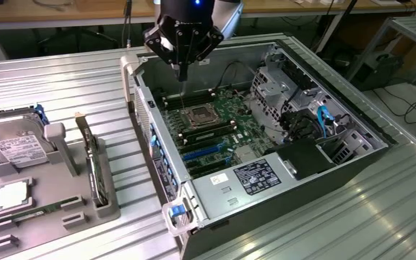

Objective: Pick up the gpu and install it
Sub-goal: 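Reach for the gpu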

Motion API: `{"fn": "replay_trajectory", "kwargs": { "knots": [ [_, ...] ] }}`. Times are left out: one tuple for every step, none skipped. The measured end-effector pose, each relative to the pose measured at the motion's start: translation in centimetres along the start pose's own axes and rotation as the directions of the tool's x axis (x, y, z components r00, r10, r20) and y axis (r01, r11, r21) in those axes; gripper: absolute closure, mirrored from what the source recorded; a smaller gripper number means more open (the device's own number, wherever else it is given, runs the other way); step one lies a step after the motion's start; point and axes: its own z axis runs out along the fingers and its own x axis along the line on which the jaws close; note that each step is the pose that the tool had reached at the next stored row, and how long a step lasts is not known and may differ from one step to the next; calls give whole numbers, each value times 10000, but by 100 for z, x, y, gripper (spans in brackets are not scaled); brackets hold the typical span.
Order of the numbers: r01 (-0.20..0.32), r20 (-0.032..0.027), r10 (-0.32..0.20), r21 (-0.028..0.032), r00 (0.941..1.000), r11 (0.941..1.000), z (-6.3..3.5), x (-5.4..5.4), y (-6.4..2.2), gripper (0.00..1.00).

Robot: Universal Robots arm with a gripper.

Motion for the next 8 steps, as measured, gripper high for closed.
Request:
{"fn": "replay_trajectory", "kwargs": {
  "knots": [
    [0,1,0,0,10000,10000,0,8,-1,89],
    [0,1,0,-1,10000,10000,0,15,-2,89],
    [-1,0,1,1,10000,10000,-1,22,-3,89],
    [0,0,0,0,10000,10000,-1,29,-3,89],
    [-1,0,1,0,10000,10000,-1,34,-4,89],
    [0,0,0,0,10000,10000,-1,40,-5,89],
    [0,0,0,0,10000,10000,-1,50,-7,89],
    [0,0,0,0,10000,10000,-2,63,-9,89]
  ]
}}
